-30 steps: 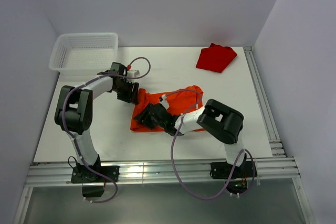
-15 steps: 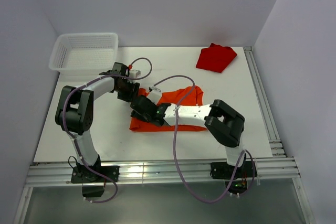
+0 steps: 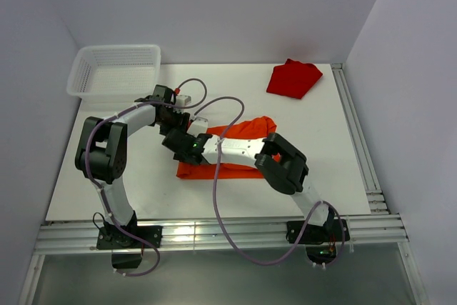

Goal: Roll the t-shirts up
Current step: Roll the tshirt

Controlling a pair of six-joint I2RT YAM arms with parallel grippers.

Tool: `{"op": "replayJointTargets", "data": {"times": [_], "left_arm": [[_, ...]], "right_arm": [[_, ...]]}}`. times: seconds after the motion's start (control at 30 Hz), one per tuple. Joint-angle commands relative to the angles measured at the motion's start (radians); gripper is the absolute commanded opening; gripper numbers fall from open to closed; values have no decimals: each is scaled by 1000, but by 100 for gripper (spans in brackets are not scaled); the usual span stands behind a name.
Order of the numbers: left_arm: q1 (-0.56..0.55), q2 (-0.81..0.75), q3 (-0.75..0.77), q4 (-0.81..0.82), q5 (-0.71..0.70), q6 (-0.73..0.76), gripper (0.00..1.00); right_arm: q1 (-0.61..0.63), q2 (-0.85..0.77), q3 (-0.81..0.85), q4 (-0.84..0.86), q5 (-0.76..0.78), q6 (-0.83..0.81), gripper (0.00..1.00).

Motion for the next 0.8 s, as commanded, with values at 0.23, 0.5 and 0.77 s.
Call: {"op": "replayJointTargets", "data": {"times": [0.23, 0.5, 0.77], "left_arm": [[-6, -36, 3, -3, 4, -10, 58], [58, -39, 129, -94, 57, 18, 59], [148, -74, 158, -168, 154, 68, 60]], "right_arm": [[14, 82, 93, -117, 14, -21, 50], [11, 28, -49, 204, -110, -130, 29], [-42, -49, -316, 668, -361, -161, 23]]}}
